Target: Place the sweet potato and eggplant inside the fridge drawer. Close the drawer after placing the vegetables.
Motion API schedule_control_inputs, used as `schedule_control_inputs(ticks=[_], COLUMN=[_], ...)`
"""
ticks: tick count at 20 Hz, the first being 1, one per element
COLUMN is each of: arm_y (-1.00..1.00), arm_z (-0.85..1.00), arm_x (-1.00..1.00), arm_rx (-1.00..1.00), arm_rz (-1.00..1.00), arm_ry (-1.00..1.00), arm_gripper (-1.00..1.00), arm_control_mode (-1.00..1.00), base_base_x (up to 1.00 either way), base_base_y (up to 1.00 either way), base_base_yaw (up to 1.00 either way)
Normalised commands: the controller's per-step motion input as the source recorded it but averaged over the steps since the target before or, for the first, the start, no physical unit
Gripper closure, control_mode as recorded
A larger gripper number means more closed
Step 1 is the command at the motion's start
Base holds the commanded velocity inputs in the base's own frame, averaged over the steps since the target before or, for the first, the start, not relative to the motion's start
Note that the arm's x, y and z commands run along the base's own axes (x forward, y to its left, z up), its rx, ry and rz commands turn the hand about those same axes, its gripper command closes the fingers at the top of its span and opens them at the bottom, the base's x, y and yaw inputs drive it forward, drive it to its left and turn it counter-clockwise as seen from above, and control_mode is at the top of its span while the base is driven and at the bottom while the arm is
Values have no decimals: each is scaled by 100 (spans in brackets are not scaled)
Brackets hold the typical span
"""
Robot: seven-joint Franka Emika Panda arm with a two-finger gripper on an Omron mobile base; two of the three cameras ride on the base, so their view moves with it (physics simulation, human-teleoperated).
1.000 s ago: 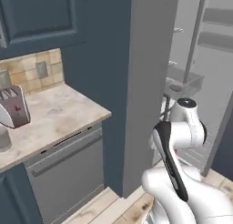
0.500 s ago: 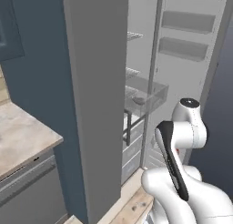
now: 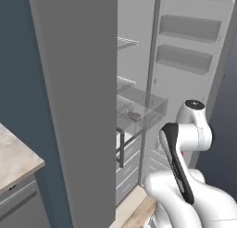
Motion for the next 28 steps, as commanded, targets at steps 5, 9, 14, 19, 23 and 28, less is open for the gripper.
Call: schedule_control_inputs(ticks=[5,9,14,19,23,28], arm_y=[0,0,0,0,0,0], arm_z=[0,0,0,0,0,0], arm_x=[0,0,0,0,0,0], arm_rx=[0,0,0,0,0,0], arm_rz=[0,0,0,0,0,0], arm_ry=[0,0,0,0,0,0], arm_gripper=[100,100,100,100,100,100], arm_control_mode=[100,100,100,100,100,100], base_base_x=[49,48,35,40,41,64], base_base_y=[-6,-24,-30,-6,-20,-22], base_base_yaw=[15,28,37,35,22,6])
